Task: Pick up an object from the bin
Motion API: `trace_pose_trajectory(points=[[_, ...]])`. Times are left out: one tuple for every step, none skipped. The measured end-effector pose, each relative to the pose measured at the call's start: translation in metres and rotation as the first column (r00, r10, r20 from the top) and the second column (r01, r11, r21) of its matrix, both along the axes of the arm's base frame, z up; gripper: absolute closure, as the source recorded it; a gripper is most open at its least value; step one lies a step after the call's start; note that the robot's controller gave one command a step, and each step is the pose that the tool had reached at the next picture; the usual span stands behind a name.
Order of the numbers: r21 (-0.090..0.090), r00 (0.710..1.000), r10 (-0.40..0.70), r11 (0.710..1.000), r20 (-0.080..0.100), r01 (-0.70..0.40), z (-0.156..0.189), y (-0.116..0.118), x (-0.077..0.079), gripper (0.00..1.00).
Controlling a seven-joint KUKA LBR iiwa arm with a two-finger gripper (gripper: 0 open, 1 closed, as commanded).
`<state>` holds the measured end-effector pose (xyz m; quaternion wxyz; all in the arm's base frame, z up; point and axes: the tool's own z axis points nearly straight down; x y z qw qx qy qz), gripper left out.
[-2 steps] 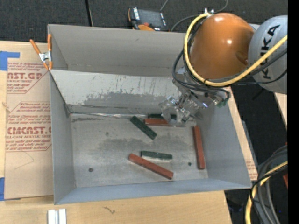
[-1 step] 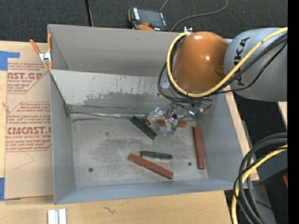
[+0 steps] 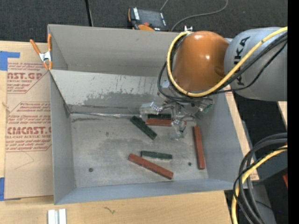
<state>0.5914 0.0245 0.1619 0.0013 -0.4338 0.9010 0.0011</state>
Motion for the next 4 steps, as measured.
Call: trace_pose_trajectory(points=[[0.0, 0.997, 0.08, 0.997, -0.009, -0.08, -0.052, 0.013, -0.065, 0.0], [0.0, 1.0, 0.002, 1.0, 0.003, -0.002, -0.008, 0.023, -0.067, 0.0], [-0.002, 0.998, -0.07, 0.998, -0.009, 0.07, -0.086, 0.012, -0.099, 0.0], [-0.001, 0.979, -0.203, 0.979, 0.001, 0.203, -0.086, 0.015, -0.04, 0.0]])
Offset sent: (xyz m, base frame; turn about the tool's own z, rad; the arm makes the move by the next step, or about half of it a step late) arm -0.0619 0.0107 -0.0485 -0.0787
